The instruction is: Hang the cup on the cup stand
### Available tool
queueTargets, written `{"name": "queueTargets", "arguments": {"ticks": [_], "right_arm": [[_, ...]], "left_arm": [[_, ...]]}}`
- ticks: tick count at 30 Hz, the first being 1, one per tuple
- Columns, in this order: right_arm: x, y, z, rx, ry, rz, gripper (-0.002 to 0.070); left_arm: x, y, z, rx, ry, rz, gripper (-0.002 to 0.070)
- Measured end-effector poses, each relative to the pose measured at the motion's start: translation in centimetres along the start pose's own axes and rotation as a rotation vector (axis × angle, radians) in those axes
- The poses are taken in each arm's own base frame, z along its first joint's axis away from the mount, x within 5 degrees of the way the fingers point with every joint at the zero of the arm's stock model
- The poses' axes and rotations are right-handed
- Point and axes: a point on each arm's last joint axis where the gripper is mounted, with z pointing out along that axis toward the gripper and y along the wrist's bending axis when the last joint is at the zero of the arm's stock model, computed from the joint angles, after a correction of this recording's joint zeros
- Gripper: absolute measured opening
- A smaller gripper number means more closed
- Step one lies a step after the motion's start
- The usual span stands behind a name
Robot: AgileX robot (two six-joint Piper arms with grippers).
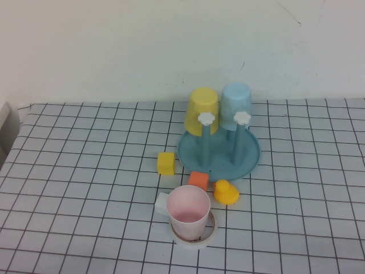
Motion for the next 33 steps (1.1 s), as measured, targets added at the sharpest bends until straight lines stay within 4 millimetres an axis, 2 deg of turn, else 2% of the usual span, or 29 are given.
{"name": "queueTargets", "arguments": {"ticks": [29,33], "right_arm": [[-0.06,0.07,0.0,-0.008,-0.007,0.019,-0.0001],[-0.15,0.4,-0.01,-0.045,-0.014,0.129,-0.0001]], "left_arm": [[0.0,0.0,0.0,0.0,0.0,0.003,-0.0003],[-0.32,-0.21,-0.01,0.025,-0.033,-0.139,-0.0003]]}}
